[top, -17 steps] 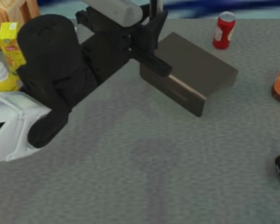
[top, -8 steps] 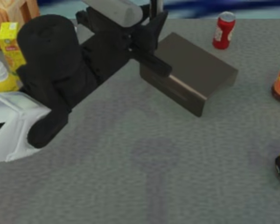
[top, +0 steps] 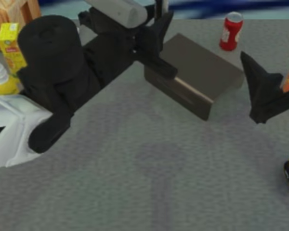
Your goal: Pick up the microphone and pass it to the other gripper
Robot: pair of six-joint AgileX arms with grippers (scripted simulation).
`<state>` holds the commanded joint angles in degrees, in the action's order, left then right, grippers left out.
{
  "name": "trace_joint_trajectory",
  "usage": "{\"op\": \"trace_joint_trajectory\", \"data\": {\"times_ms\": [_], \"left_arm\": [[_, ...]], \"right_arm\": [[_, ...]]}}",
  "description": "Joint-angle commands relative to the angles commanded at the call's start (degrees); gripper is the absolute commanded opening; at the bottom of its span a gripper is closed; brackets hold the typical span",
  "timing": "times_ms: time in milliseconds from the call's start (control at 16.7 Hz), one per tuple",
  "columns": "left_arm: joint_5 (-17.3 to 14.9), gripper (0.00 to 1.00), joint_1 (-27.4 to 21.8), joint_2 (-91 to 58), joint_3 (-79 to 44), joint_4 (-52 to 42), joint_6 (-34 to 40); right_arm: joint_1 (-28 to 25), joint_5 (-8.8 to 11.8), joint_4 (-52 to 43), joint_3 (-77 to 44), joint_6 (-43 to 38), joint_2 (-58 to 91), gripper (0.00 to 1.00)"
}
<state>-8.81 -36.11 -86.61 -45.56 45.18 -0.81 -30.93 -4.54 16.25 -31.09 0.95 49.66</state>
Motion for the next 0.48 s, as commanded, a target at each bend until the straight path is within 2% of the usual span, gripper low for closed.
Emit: {"op": "trace_joint_trajectory", "data": {"times_ms": [240,480], "left_arm": [[0.00,0.00,0.00,0.00,0.00,0.00,0.00],[0.00,0.00,0.00,0.00,0.00,0.00,0.00]], "right_arm": [[-8.21,-1.17,4.57,-8.50,0.28,12.25,1.00],[-11.65,-1.66,6.71,-12.28,0.47,17.36,1.00]]}}
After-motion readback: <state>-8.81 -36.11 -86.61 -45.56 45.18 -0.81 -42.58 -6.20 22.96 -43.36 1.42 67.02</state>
